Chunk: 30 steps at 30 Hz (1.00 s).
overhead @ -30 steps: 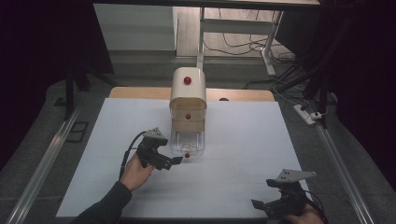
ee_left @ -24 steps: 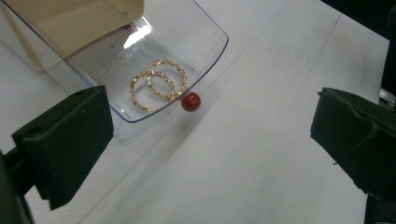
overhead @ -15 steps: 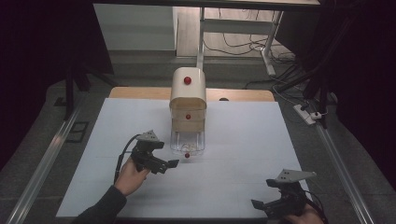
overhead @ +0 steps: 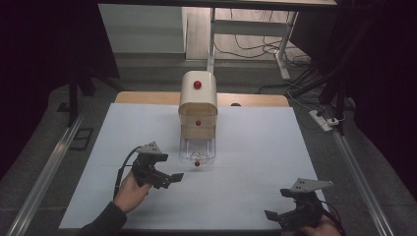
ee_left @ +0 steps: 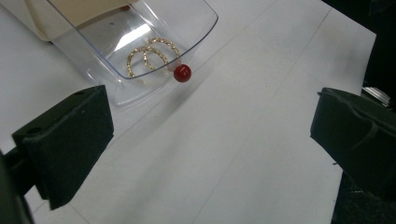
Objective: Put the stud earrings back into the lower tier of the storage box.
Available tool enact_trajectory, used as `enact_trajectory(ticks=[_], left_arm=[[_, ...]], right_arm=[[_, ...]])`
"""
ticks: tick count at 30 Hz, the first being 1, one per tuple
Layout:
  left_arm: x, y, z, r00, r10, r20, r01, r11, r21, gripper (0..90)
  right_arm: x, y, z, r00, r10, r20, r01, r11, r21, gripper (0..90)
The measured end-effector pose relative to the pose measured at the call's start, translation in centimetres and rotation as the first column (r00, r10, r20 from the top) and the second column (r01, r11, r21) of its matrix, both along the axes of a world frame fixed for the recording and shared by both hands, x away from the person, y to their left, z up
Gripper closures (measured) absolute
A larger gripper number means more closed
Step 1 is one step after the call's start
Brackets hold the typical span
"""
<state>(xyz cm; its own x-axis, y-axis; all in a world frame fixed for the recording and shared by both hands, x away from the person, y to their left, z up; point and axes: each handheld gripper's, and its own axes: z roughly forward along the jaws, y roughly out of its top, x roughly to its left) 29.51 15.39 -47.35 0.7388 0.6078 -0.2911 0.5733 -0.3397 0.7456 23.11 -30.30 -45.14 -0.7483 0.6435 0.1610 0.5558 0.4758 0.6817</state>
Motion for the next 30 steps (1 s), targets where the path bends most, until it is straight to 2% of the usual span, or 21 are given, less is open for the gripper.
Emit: enact_trajectory(ticks=[13, 22, 30], left_arm=[[-1.7, 1.2, -0.2, 0.9998, 0.011, -0.019, -0.011, 0.9998, -0.019, 0.0], [-3.6, 2.9, -0.3, 0.9982, 0.045, -0.039, -0.046, 0.9984, -0.032, 0.0], [-5.4, 4.4, -0.5, 0.9957, 0.079, -0.048, -0.08, 0.9965, -0.025, 0.1]], right_arm=[[0.0, 0.0, 0.0, 1.0, -0.001, 0.0, 0.001, 1.0, 0.002, 3.5], [0.0, 0.0, 0.0, 1.0, -0.003, 0.0, 0.003, 1.0, 0.001, 3.5], [0.0, 0.0, 0.0, 1.0, -0.004, -0.001, 0.004, 1.0, 0.0, 3.5]])
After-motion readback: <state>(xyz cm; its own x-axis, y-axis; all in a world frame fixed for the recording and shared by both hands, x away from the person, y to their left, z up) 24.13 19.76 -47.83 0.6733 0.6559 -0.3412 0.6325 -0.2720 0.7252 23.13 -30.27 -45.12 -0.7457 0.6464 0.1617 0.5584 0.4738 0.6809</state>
